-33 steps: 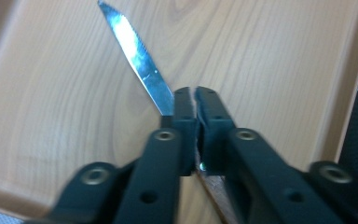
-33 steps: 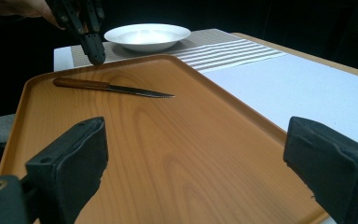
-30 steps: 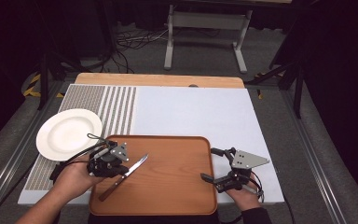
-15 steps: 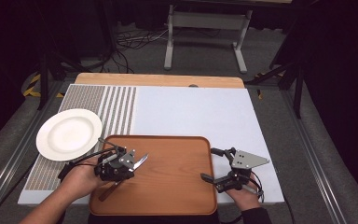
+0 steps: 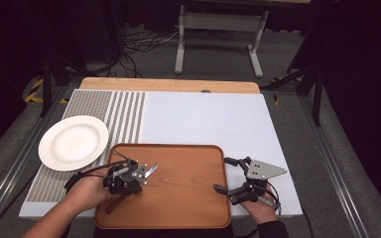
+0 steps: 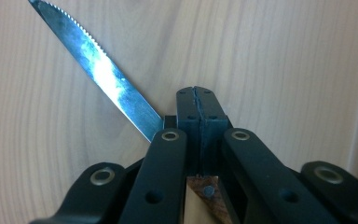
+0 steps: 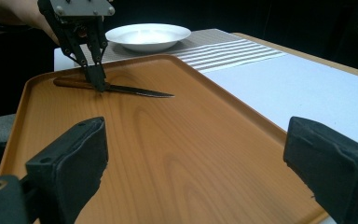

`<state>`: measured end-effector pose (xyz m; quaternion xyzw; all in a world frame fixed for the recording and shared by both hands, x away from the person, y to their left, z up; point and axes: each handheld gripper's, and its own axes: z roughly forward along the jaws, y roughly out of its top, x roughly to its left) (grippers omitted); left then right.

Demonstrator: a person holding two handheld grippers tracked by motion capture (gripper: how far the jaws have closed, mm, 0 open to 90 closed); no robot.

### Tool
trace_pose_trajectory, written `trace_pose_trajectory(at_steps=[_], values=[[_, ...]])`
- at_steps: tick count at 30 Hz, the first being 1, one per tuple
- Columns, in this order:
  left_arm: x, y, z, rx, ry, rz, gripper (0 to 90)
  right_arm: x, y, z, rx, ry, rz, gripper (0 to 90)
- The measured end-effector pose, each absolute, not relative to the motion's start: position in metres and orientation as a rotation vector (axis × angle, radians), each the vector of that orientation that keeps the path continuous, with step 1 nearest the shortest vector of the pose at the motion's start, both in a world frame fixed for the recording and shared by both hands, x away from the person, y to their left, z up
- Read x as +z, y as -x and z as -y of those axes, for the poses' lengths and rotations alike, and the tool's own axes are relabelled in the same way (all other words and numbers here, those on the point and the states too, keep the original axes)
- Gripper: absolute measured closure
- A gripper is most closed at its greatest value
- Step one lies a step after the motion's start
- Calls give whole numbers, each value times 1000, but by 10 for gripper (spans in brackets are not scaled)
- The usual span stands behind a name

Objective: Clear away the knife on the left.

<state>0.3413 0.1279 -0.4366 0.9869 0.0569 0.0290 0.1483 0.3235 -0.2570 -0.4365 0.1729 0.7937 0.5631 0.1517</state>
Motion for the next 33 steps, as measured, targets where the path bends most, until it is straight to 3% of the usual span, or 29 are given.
trace_pose_trajectory(at_steps=[16,33], values=[[-439,-344,-128,70,-2850,-179,900,-437,-324,257,1615,-495,-2281,72],[-440,-352,-138,94,-2829,-304,900,-437,-324,257,1613,-495,-2285,73]])
